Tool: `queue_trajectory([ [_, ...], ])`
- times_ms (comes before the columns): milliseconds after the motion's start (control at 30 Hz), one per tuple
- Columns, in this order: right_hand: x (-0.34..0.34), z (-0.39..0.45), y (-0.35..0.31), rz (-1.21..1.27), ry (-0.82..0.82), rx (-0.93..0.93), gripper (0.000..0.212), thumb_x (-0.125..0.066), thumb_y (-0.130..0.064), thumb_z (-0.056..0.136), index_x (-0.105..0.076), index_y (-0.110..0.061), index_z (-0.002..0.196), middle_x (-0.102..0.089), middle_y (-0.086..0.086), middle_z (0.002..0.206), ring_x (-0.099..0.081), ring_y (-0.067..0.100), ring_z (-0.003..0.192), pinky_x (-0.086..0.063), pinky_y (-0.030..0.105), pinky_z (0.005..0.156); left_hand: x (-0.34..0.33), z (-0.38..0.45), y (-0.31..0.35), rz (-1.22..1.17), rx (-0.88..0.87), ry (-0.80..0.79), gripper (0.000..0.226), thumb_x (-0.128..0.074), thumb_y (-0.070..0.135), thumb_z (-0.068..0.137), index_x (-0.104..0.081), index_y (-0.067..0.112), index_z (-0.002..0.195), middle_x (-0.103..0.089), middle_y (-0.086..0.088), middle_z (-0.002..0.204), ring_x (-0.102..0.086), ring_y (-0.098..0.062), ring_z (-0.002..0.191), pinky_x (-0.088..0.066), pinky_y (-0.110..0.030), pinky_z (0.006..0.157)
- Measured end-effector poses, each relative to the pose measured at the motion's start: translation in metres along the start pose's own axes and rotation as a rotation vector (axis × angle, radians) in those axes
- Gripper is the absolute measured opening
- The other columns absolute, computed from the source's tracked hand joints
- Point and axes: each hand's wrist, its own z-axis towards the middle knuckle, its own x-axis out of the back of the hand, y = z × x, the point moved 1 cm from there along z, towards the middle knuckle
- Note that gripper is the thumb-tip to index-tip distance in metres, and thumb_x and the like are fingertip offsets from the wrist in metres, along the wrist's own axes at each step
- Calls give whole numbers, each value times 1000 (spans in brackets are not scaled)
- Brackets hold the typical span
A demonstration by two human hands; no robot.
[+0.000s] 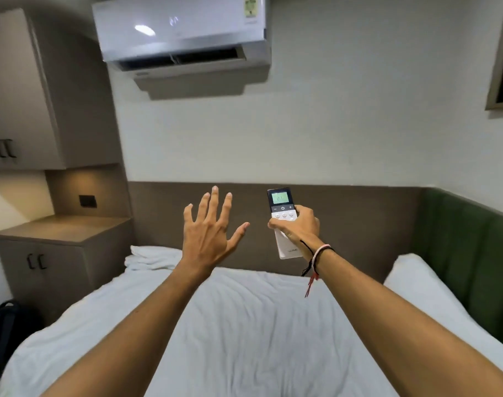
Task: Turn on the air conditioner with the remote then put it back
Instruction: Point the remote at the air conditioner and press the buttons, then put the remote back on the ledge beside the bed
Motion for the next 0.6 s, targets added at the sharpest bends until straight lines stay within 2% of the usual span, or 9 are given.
queue_trajectory([
  [100, 25, -1, 49, -78, 61, -33, 22, -82, -22, 67, -74, -11, 84, -67, -3, 72, -62, 18, 77, -45, 19, 57, -35, -18, 43, -58, -30, -58, 81, -18, 71, 94, -32, 20, 156, -30, -15, 165, -37, -32, 148, -35, -59, 112],
  [200, 52, -12, 105, -168, 76, -64, 23, -81, -23, 69, -73, -7, 83, -69, 4, 77, -63, 22, 75, -47, 23, 60, -77, -47, 87, -106, -67, -138, 80, -22, 71, 94, -34, 20, 155, -33, -15, 164, -39, -32, 147, -37, -59, 112],
  [267, 71, -21, 152, -218, 65, -123, 23, -79, -26, 69, -71, -9, 82, -72, 11, 85, -66, 28, 84, -50, 27, 68, -108, -72, 121, -158, -91, -201, 79, -25, 70, 95, -38, 19, 154, -35, -15, 163, -40, -32, 146, -38, -58, 111],
  [333, 90, -37, 205, -262, 52, -191, 25, -77, -30, 68, -66, -12, 83, -71, 15, 96, -64, 31, 95, -46, 27, 74, -140, -104, 157, -199, -116, -261, 77, -27, 68, 96, -42, 17, 151, -38, -16, 161, -43, -34, 144, -39, -57, 109],
  [433, 114, -69, 281, -308, 17, -338, 47, -77, -31, 70, -61, -13, 110, -62, 12, 116, -56, 29, 111, -40, 27, 84, -182, -154, 210, -241, -157, -379, 78, -24, 67, 96, -39, 16, 153, -35, -16, 163, -41, -35, 145, -37, -57, 110],
  [500, 135, -97, 339, -312, -5, -431, 71, -78, -30, 71, -47, -16, 133, -56, 10, 130, -48, 29, 124, -40, 32, 95, -215, -196, 251, -259, -193, -466, 78, -22, 67, 96, -35, 17, 155, -31, -14, 165, -40, -34, 146, -36, -56, 111],
  [533, 140, -109, 356, -303, -13, -449, 77, -78, -29, 71, -41, -18, 138, -55, 9, 134, -46, 29, 127, -40, 35, 99, -224, -211, 261, -270, -199, -485, 78, -23, 67, 96, -35, 17, 155, -31, -14, 165, -41, -34, 146, -36, -56, 111],
  [600, 157, -138, 410, -322, 5, -537, 76, -78, -30, 69, -41, -21, 135, -56, 8, 132, -49, 29, 124, -40, 32, 95, -253, -255, 298, -308, -207, -554, 75, -27, 65, 98, -37, 16, 154, -33, -14, 164, -43, -33, 145, -38, -55, 110],
])
